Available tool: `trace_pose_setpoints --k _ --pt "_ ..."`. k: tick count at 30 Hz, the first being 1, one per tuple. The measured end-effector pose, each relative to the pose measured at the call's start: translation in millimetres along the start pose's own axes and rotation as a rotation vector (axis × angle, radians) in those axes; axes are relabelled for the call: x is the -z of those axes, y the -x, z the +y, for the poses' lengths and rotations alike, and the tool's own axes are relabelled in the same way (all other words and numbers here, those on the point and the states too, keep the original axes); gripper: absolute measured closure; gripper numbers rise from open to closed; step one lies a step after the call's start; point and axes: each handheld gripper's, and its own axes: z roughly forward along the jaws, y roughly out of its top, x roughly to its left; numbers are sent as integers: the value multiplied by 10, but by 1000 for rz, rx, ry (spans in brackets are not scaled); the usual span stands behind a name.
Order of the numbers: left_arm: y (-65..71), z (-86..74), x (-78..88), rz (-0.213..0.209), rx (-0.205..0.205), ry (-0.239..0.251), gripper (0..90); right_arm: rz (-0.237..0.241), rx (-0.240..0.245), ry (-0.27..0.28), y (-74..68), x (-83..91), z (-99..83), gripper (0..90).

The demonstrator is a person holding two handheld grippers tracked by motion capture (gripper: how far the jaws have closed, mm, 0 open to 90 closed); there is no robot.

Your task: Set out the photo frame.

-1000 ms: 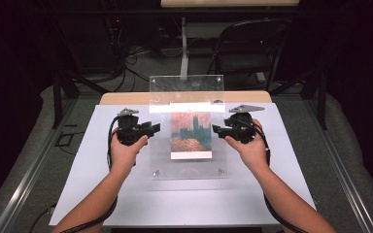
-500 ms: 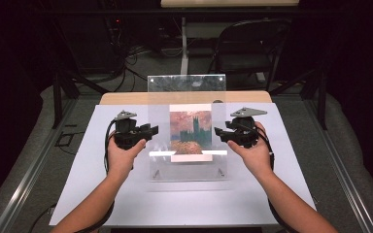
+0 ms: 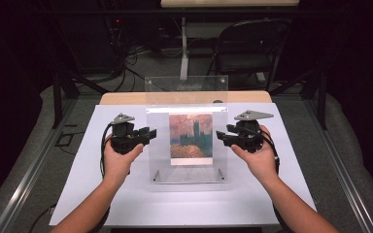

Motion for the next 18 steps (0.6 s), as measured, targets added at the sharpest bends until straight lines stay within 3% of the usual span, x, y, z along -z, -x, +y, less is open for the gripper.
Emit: trace_pose_setpoints --k 11,18 --pt "33 -56 111 -26 -11 9 676 3 26 -9 -62 138 -25 559" --pt "74 -106 186 -29 -21 17 695 5 33 -1 -73 219 -58 643"
